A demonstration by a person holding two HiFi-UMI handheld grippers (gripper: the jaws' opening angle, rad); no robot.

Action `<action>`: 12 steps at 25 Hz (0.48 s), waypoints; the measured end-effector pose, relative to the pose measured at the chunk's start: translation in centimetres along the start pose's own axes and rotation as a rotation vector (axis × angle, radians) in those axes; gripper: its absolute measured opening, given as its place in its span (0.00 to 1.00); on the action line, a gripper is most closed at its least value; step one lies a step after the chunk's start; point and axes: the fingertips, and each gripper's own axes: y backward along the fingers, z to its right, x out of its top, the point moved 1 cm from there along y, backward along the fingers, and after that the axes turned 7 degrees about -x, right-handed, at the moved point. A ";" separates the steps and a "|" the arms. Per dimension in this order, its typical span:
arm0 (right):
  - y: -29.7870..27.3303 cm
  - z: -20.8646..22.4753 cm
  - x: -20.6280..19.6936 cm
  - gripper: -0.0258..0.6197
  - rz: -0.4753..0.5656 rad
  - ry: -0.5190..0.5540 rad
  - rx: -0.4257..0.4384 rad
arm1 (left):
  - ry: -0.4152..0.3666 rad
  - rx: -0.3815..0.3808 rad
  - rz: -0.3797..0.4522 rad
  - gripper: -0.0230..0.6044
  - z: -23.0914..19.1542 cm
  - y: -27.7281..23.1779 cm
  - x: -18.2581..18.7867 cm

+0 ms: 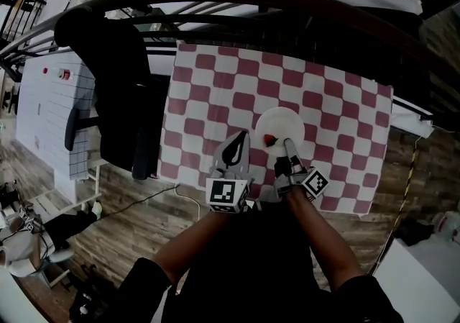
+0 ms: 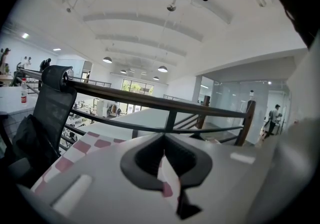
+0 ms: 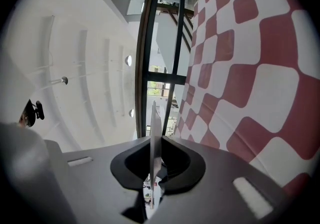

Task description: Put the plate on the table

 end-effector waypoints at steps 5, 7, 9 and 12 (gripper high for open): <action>-1.2 1.8 0.0 0.07 -0.063 0.040 0.021 | -0.028 0.020 -0.008 0.05 -0.6 -0.1 0.2; -1.5 2.6 0.1 0.07 -0.078 0.056 0.012 | -0.026 0.032 -0.022 0.05 -0.9 -0.1 -0.2; -1.8 3.2 0.0 0.07 -0.091 0.065 0.010 | -0.026 0.038 -0.028 0.05 -1.1 0.0 -0.6; -2.1 4.3 -0.1 0.07 -0.102 0.075 0.006 | -0.018 0.044 -0.035 0.05 -1.1 0.2 -1.3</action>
